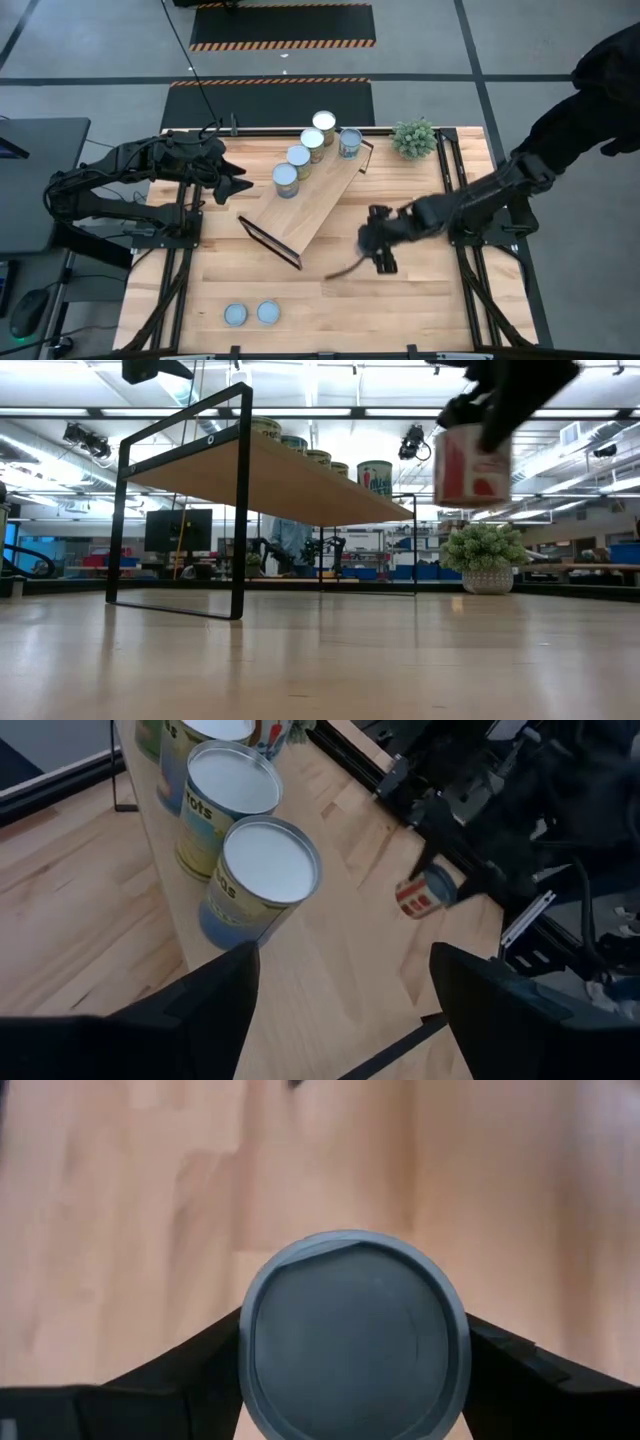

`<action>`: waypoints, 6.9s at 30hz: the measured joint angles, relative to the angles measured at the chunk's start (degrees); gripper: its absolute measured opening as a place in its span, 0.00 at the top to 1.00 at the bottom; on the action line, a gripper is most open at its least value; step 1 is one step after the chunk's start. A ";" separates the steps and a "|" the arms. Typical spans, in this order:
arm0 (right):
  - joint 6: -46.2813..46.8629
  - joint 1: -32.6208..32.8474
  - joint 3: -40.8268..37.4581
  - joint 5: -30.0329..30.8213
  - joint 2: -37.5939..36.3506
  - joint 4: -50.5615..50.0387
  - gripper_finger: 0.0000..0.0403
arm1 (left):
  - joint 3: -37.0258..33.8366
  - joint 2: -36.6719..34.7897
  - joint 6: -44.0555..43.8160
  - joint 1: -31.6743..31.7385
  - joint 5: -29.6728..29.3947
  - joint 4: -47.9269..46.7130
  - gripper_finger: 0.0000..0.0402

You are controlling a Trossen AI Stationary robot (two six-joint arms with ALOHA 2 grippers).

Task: Pick and place cans onto a shelf
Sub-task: Put the canned diced tomatoes on the shelf, then put the canned peas on the shelf

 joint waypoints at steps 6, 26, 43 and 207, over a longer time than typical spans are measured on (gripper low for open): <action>-9.39 -8.80 4.56 -1.10 -1.09 -3.72 0.27 | -0.02 0.01 0.36 0.00 -0.28 0.02 0.25; -22.32 -25.86 15.15 -2.33 2.58 -1.55 0.27 | -0.02 0.00 1.84 0.00 -0.71 0.08 0.25; -21.50 -30.05 23.03 -2.36 11.24 -3.32 0.27 | -0.02 0.02 1.87 -0.07 -0.67 0.02 0.25; 24.37 11.92 30.66 25.24 11.23 -11.54 0.08 | -0.11 52.85 -6.66 -53.84 -7.67 12.55 0.21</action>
